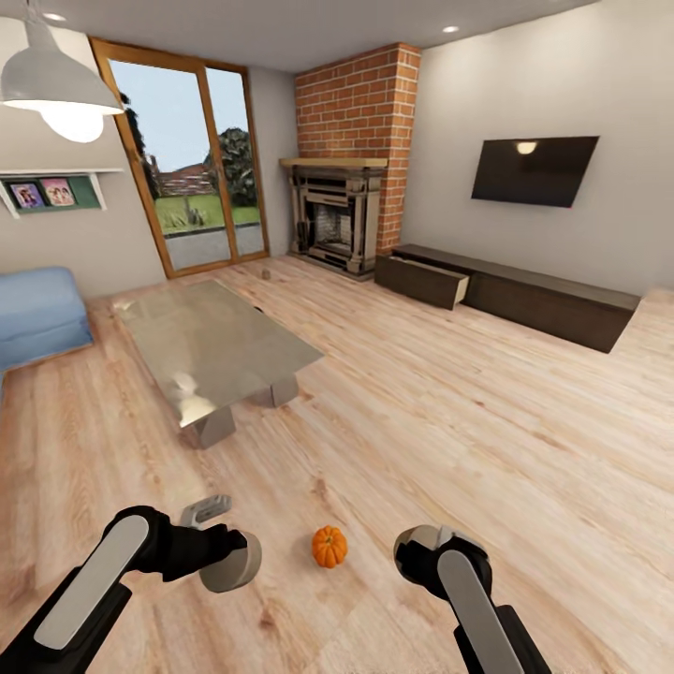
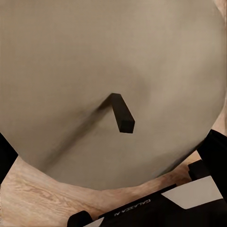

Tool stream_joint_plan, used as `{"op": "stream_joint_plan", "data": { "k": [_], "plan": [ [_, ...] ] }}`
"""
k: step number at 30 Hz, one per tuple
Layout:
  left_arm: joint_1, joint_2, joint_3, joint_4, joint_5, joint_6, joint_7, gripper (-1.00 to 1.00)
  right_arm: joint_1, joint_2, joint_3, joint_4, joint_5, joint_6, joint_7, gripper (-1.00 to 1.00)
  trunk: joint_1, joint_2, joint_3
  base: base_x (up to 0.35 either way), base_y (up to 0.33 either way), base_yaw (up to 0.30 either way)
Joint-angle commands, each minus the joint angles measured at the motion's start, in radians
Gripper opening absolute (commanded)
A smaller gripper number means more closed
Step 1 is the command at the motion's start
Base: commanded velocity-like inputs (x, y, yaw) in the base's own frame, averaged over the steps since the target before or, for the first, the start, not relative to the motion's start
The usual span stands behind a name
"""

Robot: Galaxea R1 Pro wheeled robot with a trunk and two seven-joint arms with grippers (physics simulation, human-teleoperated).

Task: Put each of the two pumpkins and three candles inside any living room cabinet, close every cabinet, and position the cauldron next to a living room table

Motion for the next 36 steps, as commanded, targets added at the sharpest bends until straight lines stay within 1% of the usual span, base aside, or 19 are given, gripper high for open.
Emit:
{"op": "stream_joint_plan", "data": {
  "k": [1,14,21,26,36],
  "plan": [
    [-0.001,0.001,-0.001,-0.001,0.011,-0.001,0.01,-1.0,-0.001,0.001,0.0,-0.001,-0.007,0.004,-0.01,-1.0,0.0,-0.001,-0.002,0.0,0.0,-0.21],
    [0.0,0.001,-0.001,-0.001,0.011,-0.001,0.01,-1.0,-0.001,0.001,0.001,-0.005,-0.007,-0.003,-0.017,-1.0,0.0,-0.001,-0.018,0.0,0.0,-0.195],
    [0.0,0.001,-0.001,-0.002,0.011,-0.001,0.01,-1.0,-0.001,0.001,0.001,-0.005,-0.013,-0.007,-0.015,-1.0,0.0,-0.001,-0.027,0.0,0.0,-0.183],
    [-0.001,0.001,-0.001,-0.002,0.011,-0.001,0.01,-1.0,-0.001,0.001,0.001,-0.005,-0.015,-0.02,-0.01,-1.0,0.0,-0.001,-0.034,0.0,0.0,-0.16],
    [0.0,0.001,-0.001,-0.002,0.011,-0.001,0.01,-1.0,-0.001,0.001,0.001,-0.004,-0.016,-0.023,-0.009,-1.0,0.0,-0.001,-0.048,0.0,0.0,-0.146]
  ]
}}
